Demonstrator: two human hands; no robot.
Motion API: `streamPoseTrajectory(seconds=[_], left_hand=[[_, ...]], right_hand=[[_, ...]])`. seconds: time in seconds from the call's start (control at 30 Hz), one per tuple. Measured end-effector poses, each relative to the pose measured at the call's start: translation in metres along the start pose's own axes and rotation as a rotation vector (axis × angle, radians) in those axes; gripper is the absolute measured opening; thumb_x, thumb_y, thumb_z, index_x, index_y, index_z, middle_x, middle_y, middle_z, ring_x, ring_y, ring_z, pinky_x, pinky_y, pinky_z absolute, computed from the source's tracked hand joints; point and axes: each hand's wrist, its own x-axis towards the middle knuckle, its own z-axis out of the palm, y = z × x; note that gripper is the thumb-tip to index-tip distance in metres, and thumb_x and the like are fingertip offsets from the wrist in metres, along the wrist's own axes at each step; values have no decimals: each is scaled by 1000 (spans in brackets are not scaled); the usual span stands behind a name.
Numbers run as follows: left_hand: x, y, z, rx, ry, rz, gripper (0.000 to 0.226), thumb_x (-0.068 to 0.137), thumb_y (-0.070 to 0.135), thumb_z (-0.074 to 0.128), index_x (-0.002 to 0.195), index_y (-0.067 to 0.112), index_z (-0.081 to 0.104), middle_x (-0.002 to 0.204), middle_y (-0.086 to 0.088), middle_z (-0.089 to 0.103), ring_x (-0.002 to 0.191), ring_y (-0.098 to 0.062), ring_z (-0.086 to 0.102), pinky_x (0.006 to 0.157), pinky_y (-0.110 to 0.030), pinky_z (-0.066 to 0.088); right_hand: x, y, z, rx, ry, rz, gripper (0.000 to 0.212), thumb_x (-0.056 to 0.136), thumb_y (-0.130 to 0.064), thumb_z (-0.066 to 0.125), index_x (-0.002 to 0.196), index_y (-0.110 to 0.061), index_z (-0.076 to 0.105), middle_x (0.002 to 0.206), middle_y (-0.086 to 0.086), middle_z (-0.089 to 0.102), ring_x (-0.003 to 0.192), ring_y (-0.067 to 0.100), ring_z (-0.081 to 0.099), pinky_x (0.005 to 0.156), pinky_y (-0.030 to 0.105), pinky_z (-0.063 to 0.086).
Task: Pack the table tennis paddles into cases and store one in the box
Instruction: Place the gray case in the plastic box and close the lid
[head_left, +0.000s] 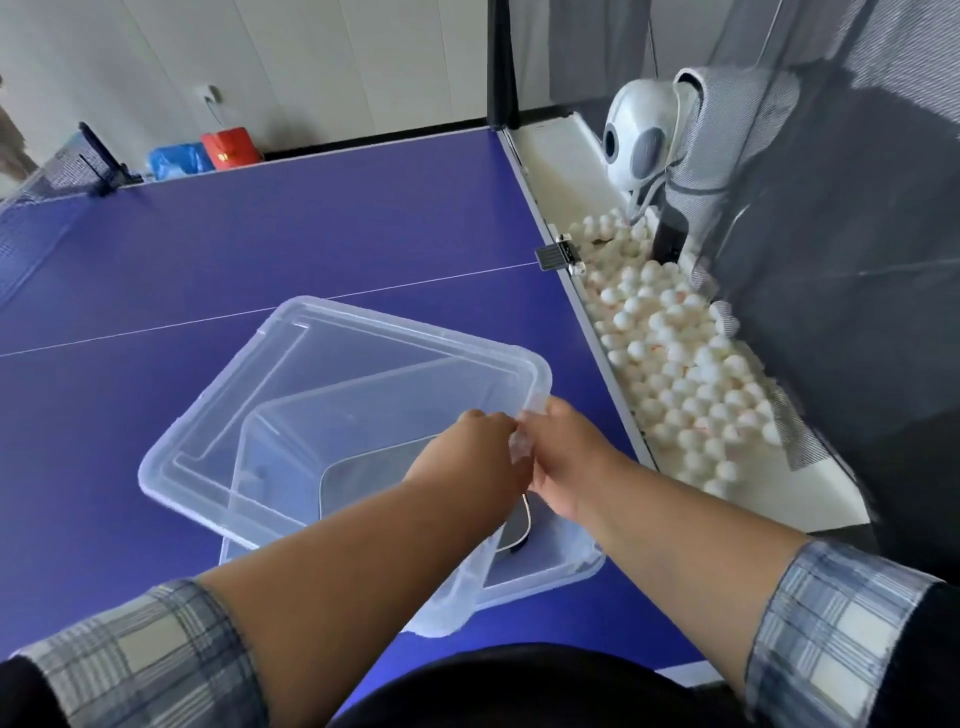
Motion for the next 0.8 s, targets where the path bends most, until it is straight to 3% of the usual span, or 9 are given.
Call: streamPoseTrajectory(seconds=[0.07,0.13,0.2,0.27,0.33,0.47,0.6,0.7,0.8], left_hand=[[1,4,4,-66,7,38,28,93,44,49,112,25,60,105,1,57,90,-23,63,76,-35,52],[2,9,12,-30,25,95,32,95,45,46,117,27,61,108,1,59,97,-23,61,83,-35,49],[6,12,19,63,25,122,41,94,49,47,130,30,55,124,2,57,115,-25,52,97,-39,42],[7,9,28,131,39,114,49,93,56,44,138,35,45,142,5,45,131,-25,37,109,-44,29],[9,4,36,177,5,110,56,94,62,37,145,38,34,155,6,30,142,-25,22,116,-48,15],[12,-4,51,246,-84,152,62,96,65,26,152,40,17,164,4,12,150,-26,2,117,-50,-4],[17,-9,61,278,-136,145,60,96,65,21,151,44,11,166,4,3,151,-29,-4,116,-52,-5],[21,-13,66,300,-163,157,59,97,64,16,151,45,4,166,4,-5,151,-29,-8,116,-53,-6],[24,-14,68,309,-161,169,60,96,64,10,152,42,1,165,3,-9,150,-28,-11,117,-53,-6]], right_hand=[[13,-12,-10,-93,87,-45,44,98,-8,44,138,-26,43,101,8,75,75,22,76,52,30,55],[27,-23,-16,-251,135,-72,50,101,-18,45,147,-33,32,93,1,78,79,21,77,57,33,58],[40,-31,-19,-449,181,-86,46,102,-27,43,146,-35,34,86,-7,79,83,18,76,73,38,61],[48,-34,-18,-587,208,-101,44,101,-33,41,145,-36,39,101,-5,77,93,21,73,88,45,58],[53,-35,-16,-737,225,-157,45,100,-35,42,145,-35,41,111,-5,73,96,21,70,88,43,57],[55,-32,-19,-1094,267,-317,38,96,-33,55,132,-25,54,115,0,66,97,22,64,74,34,53],[60,-27,-28,-1370,325,-368,52,98,-39,55,147,-26,45,137,9,50,123,31,53,98,46,50],[66,-27,-31,-1291,273,-369,56,100,-38,53,152,-29,38,144,9,44,130,29,49,102,41,46],[71,-27,-33,-1179,218,-348,55,102,-36,51,154,-31,34,150,7,39,132,25,48,93,28,39]])
